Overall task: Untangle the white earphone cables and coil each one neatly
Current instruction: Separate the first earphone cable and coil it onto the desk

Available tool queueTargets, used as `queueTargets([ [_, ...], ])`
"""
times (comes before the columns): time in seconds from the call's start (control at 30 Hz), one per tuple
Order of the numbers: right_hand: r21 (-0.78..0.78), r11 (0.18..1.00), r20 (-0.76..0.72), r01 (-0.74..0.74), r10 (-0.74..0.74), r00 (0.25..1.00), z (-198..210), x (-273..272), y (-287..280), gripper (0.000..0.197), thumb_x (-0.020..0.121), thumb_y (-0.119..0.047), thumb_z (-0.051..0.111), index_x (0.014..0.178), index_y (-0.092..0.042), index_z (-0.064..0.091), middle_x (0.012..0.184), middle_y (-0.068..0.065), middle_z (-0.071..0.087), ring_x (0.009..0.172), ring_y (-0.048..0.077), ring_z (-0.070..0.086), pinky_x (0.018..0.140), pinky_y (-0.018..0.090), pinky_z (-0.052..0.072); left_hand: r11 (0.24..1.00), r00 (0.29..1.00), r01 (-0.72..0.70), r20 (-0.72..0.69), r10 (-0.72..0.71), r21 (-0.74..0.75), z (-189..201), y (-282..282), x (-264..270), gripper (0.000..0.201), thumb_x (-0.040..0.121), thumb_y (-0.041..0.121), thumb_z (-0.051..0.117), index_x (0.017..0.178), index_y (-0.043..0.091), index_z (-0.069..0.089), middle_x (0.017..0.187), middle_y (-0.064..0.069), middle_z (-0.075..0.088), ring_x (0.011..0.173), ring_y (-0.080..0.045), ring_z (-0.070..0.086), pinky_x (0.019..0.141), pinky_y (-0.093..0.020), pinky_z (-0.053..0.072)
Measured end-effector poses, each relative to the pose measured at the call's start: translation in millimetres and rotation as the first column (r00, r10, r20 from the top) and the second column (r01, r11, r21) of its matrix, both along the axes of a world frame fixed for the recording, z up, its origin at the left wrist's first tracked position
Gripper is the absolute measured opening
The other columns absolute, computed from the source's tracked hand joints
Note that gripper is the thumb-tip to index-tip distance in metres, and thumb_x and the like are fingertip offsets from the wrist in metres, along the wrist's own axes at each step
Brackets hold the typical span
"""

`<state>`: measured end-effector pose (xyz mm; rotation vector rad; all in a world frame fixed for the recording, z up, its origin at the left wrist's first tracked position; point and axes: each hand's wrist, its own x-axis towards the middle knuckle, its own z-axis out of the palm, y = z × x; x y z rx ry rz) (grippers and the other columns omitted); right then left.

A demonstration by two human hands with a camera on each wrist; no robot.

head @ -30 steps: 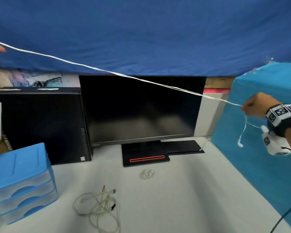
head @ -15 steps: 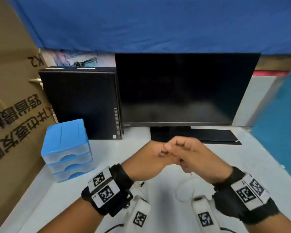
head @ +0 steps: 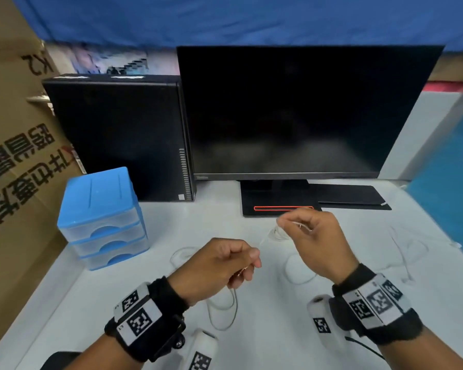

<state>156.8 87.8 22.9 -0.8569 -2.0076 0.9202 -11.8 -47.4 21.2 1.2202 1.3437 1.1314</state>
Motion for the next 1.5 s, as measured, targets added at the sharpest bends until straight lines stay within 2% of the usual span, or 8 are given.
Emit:
queueTargets([
  [0.23,0.195,0.92,0.401,-0.341,0.243,0.883,-35.8,-13.2,-43.7,0.021,0.094,-0.032,0.056,0.08,-0.025,0.07,0.073,-0.012,0.06,0.065,0.007,0.055,0.068,0.033,0.05,0.921,0.851,-0.388,0.398,0.344,0.034,11.7,8.8,-3.0,0.027,0.083,0.029,0.064,0.092,0.006,0.074,0.083,-0.007,0.075,0.074,-0.017,0.072,0.066,-0.021,0.055],
  [0.4,0.15,0.78,0.475,-0.607,0.482,0.736,-5.8,-16.6,-87.4,0.028,0.098,-0.034,0.044,0.085,-0.017,0.063,0.082,-0.005,0.061,0.075,0.013,0.057,0.073,0.036,0.048,0.883,0.87,-0.453,0.279,0.407,0.122,-4.2,13.0,-6.1,0.016,0.096,0.011,0.057,0.102,0.007,0.071,0.097,-0.012,0.077,0.094,-0.023,0.074,0.082,-0.026,0.058],
  [0.57,0.226,0.875,0.172,-0.428,0.397,0.902,35.0,-1.0,-67.3,0.017,0.098,-0.02,0.052,0.089,-0.018,0.066,0.077,-0.014,0.061,0.073,0.006,0.059,0.069,0.025,0.048,0.956,0.978,-0.209,0.042,0.205,0.204,-18.7,9.3,7.1,0.023,0.098,0.003,0.051,0.097,0.011,0.074,0.093,-0.008,0.075,0.09,-0.023,0.07,0.086,-0.034,0.054],
  [0.73,0.264,0.957,0.055,-0.118,0.107,0.993,7.9,1.5,-18.9,0.017,0.096,-0.015,0.057,0.09,-0.022,0.071,0.085,-0.013,0.068,0.081,0.007,0.062,0.071,0.021,0.049,0.979,0.964,-0.086,0.262,0.035,0.187,-6.7,3.5,25.8,0.028,0.094,0.016,0.045,0.103,0.006,0.07,0.086,-0.004,0.07,0.081,-0.019,0.067,0.083,-0.03,0.052],
  [1.0,-0.024,0.792,0.438,-0.61,0.557,0.706,-1.2,-9.7,-74.5,0.021,0.099,-0.024,0.049,0.087,-0.02,0.066,0.062,-0.023,0.055,0.058,-0.002,0.051,0.062,0.017,0.04,0.872,0.918,-0.396,0.148,0.368,0.288,-9.6,13.8,-4.6,0.026,0.101,0.003,0.044,0.105,0.01,0.069,0.089,-0.004,0.076,0.089,-0.02,0.073,0.083,-0.027,0.054],
  [1.13,0.067,0.828,0.184,-0.556,0.537,0.823,43.7,5.1,-72.1,0.02,0.101,-0.019,0.047,0.086,-0.021,0.061,0.067,-0.007,0.055,0.061,0.012,0.051,0.059,0.022,0.043,0.939,0.962,-0.176,-0.149,0.228,0.295,-18.3,7.5,-3.9,0.025,0.103,0.008,0.043,0.103,0.008,0.068,0.088,-0.003,0.071,0.083,-0.015,0.067,0.081,-0.024,0.05],
  [1.33,0.174,0.963,0.069,-0.205,0.196,0.978,10.8,7.4,-14.9,0.028,0.097,-0.011,0.048,0.081,-0.031,0.06,0.068,-0.016,0.059,0.065,0.005,0.055,0.067,0.025,0.048,0.962,0.982,0.04,0.166,-0.087,0.27,7.8,-1.2,23.8,0.032,0.097,0.014,0.04,0.111,-0.004,0.064,0.085,-0.002,0.066,0.079,-0.018,0.064,0.08,-0.028,0.05],
  [1.5,-0.131,0.811,0.388,-0.57,0.571,0.723,0.0,-3.4,-64.0,0.024,0.099,-0.023,0.049,0.081,-0.028,0.065,0.062,-0.014,0.054,0.057,0.003,0.048,0.06,0.027,0.044,0.911,0.964,-0.239,0.194,0.181,0.337,17.5,3.0,5.2,0.026,0.103,0.009,0.043,0.108,0.009,0.068,0.088,-0.002,0.074,0.087,-0.02,0.072,0.081,-0.026,0.054],
])
